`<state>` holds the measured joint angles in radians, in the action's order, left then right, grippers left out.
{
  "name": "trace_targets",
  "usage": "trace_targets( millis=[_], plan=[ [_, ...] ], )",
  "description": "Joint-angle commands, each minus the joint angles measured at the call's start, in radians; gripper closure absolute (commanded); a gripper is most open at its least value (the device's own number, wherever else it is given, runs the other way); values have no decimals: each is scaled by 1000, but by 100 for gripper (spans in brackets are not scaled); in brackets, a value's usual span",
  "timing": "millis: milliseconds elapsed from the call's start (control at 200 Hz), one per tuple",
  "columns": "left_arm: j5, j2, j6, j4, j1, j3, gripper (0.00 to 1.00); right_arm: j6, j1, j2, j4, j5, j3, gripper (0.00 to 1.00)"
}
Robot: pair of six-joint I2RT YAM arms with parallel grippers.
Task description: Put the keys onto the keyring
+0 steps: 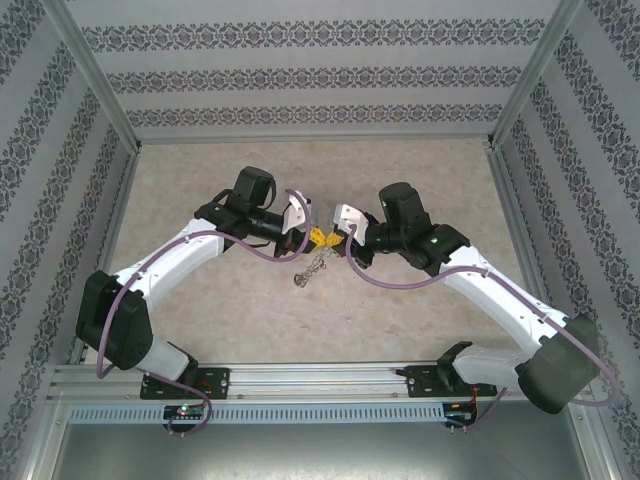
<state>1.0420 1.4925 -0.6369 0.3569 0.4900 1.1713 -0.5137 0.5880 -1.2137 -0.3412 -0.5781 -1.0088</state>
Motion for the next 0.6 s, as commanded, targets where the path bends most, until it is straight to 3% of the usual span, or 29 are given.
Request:
trace_targets(
  millis=[0,120,205,330,600],
  plan=[
    [37,-1,41,-73,15,12,100,24,33,8,85,-21,-29,100],
    [-20,-11,109,-144,13,-7,100,39,32,25,89,6,-1,100],
    [-94,-26,163,-192,12,-29,100,58,13,32,67,-30,13,80],
    [-125,-72,220,-281,5,-71,100,40,6,46,-29,-97,1,66],
    [-85,-119,220,-341,4,-85,100,66,-29,202,-38,-79,68,61]
  ],
)
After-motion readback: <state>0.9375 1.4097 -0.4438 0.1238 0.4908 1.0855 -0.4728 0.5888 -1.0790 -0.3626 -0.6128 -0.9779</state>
